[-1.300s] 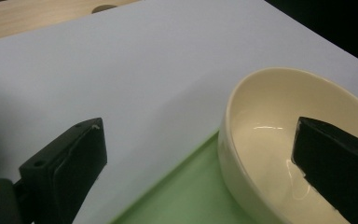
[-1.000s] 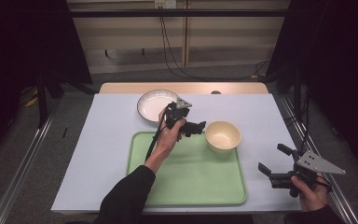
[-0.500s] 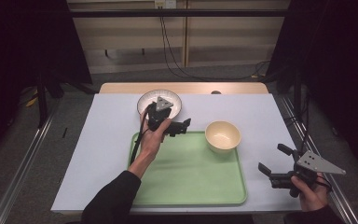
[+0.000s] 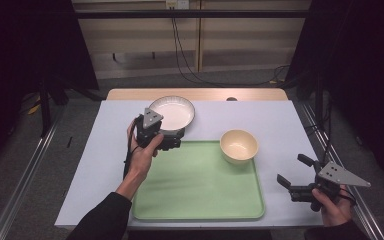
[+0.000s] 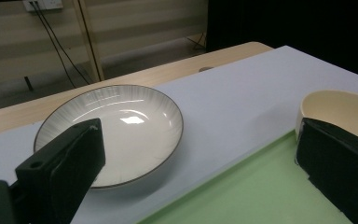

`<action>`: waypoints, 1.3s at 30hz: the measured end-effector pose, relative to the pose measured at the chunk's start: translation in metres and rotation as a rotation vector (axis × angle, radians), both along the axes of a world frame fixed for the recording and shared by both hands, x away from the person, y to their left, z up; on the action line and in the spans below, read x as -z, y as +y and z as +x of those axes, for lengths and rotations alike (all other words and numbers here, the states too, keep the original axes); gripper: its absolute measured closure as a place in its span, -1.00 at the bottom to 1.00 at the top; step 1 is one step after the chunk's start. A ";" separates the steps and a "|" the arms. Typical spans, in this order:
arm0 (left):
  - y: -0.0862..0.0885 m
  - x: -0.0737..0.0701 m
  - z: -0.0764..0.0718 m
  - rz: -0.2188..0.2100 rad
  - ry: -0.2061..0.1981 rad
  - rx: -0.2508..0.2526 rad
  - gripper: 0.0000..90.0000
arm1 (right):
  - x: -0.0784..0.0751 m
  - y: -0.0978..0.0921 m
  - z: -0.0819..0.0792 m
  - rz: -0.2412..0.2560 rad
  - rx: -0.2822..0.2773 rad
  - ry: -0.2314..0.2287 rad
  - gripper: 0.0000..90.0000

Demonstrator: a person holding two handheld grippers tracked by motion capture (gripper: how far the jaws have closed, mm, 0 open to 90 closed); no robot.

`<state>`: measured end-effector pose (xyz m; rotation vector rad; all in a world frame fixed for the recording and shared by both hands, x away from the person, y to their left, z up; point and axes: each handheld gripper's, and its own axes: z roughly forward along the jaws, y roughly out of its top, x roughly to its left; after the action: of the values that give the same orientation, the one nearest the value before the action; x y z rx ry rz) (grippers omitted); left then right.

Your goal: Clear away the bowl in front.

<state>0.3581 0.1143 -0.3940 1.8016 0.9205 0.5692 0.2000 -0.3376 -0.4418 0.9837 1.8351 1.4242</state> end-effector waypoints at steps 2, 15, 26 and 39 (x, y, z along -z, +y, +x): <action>0.007 0.003 -0.003 -0.017 0.003 -0.022 -0.96 | 0.000 0.000 0.000 0.008 0.003 0.004 -0.99; 0.047 0.009 -0.031 -0.025 0.019 -0.085 -0.96 | 0.000 0.001 0.001 -0.004 0.000 0.004 -0.99; 0.072 0.020 -0.063 0.004 -0.016 -0.127 -0.96 | 0.000 0.001 0.001 -0.002 0.000 0.005 -0.99; 0.104 0.027 -0.107 -0.033 -0.015 -0.177 -0.96 | 0.000 0.001 0.001 0.000 0.003 0.007 -0.99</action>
<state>0.2508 0.2184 -0.4213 1.6941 1.0801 0.6744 0.2007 -0.3365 -0.4422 0.9916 1.8380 1.4207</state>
